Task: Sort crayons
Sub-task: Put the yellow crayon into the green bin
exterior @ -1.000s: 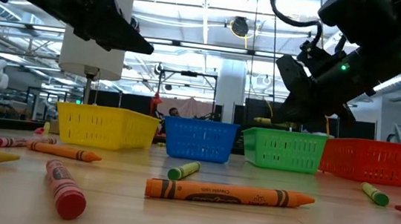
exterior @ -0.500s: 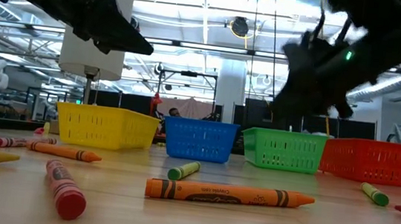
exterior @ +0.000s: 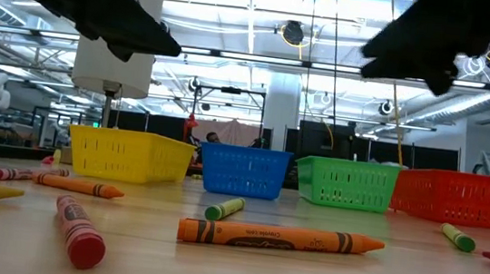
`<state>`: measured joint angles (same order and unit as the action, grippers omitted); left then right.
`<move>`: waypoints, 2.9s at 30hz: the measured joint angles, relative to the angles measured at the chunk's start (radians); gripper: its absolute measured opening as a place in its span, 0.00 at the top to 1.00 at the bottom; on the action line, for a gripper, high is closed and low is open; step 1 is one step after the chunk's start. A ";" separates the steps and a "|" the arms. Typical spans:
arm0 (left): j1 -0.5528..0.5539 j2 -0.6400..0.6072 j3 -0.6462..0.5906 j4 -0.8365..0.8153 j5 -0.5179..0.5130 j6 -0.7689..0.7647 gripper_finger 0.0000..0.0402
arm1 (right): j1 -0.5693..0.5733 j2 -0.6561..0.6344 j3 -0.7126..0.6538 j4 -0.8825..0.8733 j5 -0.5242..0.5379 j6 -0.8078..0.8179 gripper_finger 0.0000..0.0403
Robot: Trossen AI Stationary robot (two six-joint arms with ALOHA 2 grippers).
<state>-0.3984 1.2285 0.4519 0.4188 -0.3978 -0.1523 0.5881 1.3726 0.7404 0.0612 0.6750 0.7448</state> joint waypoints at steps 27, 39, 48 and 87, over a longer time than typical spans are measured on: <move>-0.242 0.109 0.001 0.064 -0.168 -0.053 0.82 | 0.283 0.547 0.629 -0.734 -0.236 0.446 0.68; -0.253 0.134 0.001 0.098 -0.168 -0.054 0.82 | 0.359 0.661 0.628 -0.735 -0.150 0.666 0.68; -0.272 0.134 0.001 0.098 -0.168 -0.056 0.82 | 0.379 0.705 0.630 -0.748 -0.115 0.732 0.68; -0.272 0.133 0.000 0.115 -0.168 -0.072 0.82 | 0.365 0.750 0.630 -1.034 -0.029 0.709 0.84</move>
<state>-0.6708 1.3613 0.4515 0.5341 -0.5655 -0.2240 0.9531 2.1227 1.3701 -0.9723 0.6456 1.4540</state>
